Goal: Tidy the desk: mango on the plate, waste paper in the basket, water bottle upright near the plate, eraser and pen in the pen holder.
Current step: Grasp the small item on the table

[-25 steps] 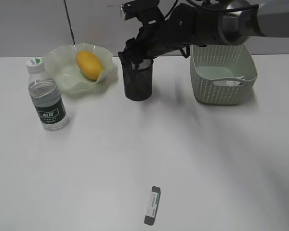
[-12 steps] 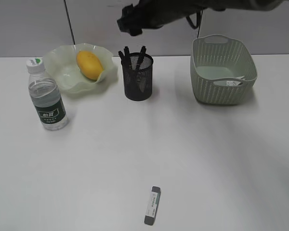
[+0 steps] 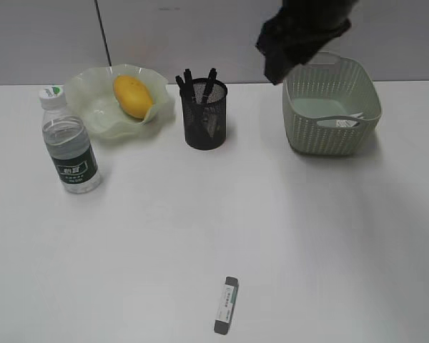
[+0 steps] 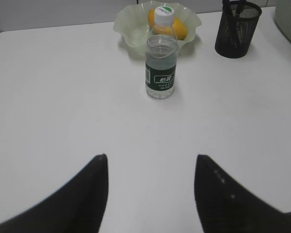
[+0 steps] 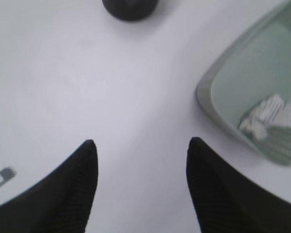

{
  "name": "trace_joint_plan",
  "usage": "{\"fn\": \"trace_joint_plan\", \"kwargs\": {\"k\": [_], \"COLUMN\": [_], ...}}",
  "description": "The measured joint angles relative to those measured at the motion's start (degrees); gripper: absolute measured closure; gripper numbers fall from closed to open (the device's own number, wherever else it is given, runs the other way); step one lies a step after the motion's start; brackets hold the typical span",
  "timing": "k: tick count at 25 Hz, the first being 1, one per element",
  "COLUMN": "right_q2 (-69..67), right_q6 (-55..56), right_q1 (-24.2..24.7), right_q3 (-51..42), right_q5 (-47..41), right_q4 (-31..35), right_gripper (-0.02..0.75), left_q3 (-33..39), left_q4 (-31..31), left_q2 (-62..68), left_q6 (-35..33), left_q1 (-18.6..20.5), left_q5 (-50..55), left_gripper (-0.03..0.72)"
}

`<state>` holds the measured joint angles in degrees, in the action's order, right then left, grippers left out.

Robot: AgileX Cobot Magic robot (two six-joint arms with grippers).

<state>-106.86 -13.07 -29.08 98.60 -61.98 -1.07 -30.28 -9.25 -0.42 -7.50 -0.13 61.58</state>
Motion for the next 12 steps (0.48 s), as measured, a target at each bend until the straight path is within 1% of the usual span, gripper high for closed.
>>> {"fn": "trace_joint_plan", "kwargs": {"k": [2, 4, 5, 8, 10, 12], "right_q2": [0.4, 0.8, 1.2, 3.8, 6.7, 10.1], "right_q6": [1.8, 2.7, 3.4, 5.2, 5.5, 5.5], "right_q1": [2.3, 5.9, 8.5, 14.2, 17.2, 20.0], "right_q3": [0.0, 0.0, 0.0, 0.0, -0.4, -1.9], "right_q5": [-4.6, -6.6, -6.9, -7.0, -7.0, -7.0], "right_q4": [0.2, 1.1, 1.1, 0.7, 0.6, 0.5], "right_gripper": [0.271, 0.271, 0.271, 0.272, 0.272, 0.272], "left_q3": [0.0, 0.0, 0.0, 0.0, 0.0, -0.1], "left_q4": [0.0, 0.0, -0.1, -0.1, -0.2, -0.8], "left_q2": [0.0, 0.0, 0.3, 3.4, 6.4, 9.7], "left_q6": [0.0, 0.0, 0.0, 0.0, 0.0, 0.0], "left_q1": [0.0, 0.0, 0.0, 0.0, 0.0, -0.9], "left_q5": [0.0, 0.0, 0.0, 0.0, 0.0, -0.4], "left_gripper": [0.255, 0.255, 0.255, 0.255, 0.255, 0.255]}}
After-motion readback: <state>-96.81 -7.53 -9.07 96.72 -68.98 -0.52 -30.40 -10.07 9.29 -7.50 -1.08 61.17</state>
